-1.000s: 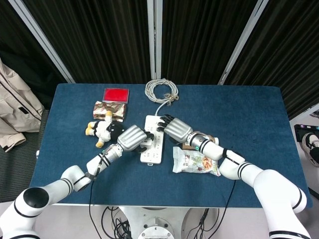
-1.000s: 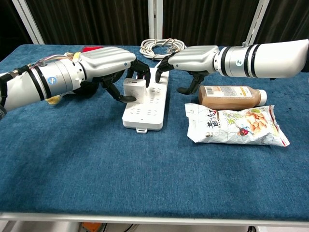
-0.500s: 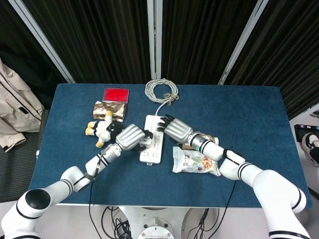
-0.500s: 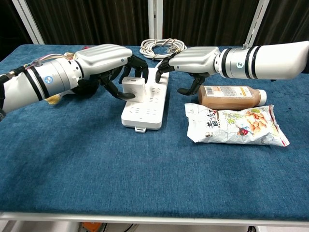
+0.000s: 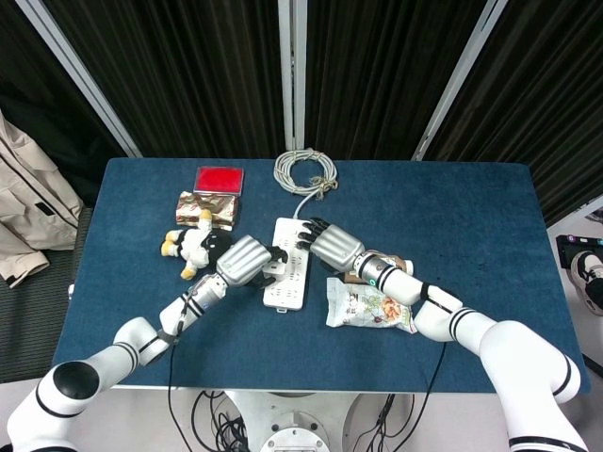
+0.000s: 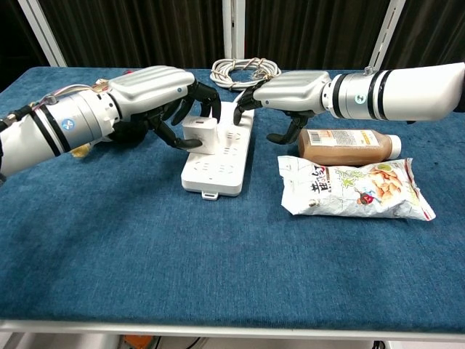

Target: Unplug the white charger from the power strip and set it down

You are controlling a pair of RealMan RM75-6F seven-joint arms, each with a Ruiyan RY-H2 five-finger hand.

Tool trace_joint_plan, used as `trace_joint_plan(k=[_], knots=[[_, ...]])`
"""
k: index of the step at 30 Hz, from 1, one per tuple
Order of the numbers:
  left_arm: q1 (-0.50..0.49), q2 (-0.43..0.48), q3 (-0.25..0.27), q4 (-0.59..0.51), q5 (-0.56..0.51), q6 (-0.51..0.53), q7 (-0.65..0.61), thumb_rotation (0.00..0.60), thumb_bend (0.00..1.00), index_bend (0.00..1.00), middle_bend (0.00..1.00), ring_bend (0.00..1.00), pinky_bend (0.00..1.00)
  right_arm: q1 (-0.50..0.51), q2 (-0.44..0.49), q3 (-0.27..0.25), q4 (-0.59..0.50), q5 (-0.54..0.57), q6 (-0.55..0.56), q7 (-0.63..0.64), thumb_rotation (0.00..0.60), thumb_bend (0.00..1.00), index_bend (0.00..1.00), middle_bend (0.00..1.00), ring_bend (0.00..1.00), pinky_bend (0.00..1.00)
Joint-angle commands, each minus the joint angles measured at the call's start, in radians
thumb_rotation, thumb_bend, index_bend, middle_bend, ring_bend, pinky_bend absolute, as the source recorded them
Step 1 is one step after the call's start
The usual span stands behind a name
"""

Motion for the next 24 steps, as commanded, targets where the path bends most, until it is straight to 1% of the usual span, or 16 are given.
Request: trace_joint_plan(k=[1,7,17,21,24], knots=[[0.007,-0.006,-0.002,0.006,-0.003,0.013,-0.027,0.6,0.52,0.74,0.81,0.68,0.72,-0.001,0.002,0.003,-0.004,0.006,-0.005,-0.007,0.6,0.42,0.32,0.21,0.0,0.0],[0.019,-0.015,0.003,0.031,-0.007,0.023,-0.051,0.6,0.55,0.75,0.82,0.69,0.73,-0.002,0.005,0.008,-0.013,0.016,-0.012,-0.018,0.6,0.42,0.31,0.21,0.0,0.0],[0.04,-0.019,-0.015,0.053,-0.03,0.054,-0.112,0.6,0.56,0.75,0.82,0.69,0.73,-0.003,0.01,0.015,-0.02,0.028,-0.021,-0.033,0.6,0.42,0.31,0.21,0.0,0.0],[0.046,-0.009,-0.022,0.037,-0.022,0.104,-0.119,0.6,0.56,0.75,0.82,0.69,0.73,-0.004,0.011,0.018,-0.023,0.029,-0.018,-0.035,0.6,0.42,0.31,0.21,0.0,0.0],[0.06,0.013,-0.03,0.011,-0.019,0.153,-0.091,0.6,0.56,0.74,0.81,0.69,0.73,-0.006,0.018,0.022,-0.03,0.03,-0.007,-0.038,0.6,0.42,0.3,0.21,0.0,0.0]])
